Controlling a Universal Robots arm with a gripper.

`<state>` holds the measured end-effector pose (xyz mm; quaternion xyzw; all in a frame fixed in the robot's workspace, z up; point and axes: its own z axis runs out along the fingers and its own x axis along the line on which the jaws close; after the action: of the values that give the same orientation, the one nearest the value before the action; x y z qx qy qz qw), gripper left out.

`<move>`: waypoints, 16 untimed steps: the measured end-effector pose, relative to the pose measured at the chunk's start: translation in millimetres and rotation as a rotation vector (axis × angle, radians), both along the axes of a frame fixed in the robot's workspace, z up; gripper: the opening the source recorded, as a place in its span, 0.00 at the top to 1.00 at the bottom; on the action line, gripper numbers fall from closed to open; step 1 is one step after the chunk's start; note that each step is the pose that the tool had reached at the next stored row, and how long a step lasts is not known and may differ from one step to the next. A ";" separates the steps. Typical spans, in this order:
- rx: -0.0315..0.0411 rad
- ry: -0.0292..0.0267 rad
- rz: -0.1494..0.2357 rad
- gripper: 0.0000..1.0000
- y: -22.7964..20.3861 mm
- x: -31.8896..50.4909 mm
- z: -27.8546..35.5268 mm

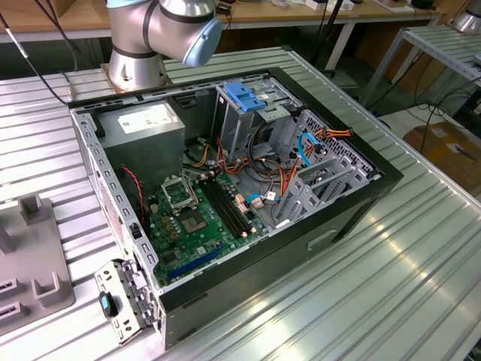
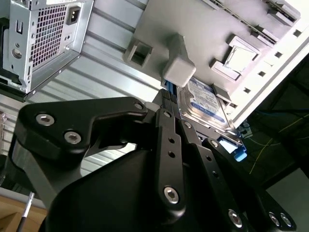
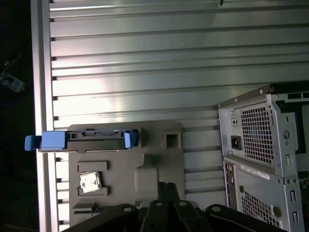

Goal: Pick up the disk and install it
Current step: 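Reach for the disk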

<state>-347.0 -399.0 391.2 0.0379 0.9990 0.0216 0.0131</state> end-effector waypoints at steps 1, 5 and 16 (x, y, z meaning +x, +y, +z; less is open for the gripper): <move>0.0000 0.0000 0.000 0.89 0.0 -3.5 -0.1; 0.0000 0.0001 0.000 0.89 0.1 -16.3 -0.2; 0.0000 -0.0001 0.000 0.89 0.1 -19.9 -0.4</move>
<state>-366.9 -398.9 390.9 0.0379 0.9990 0.0216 0.0131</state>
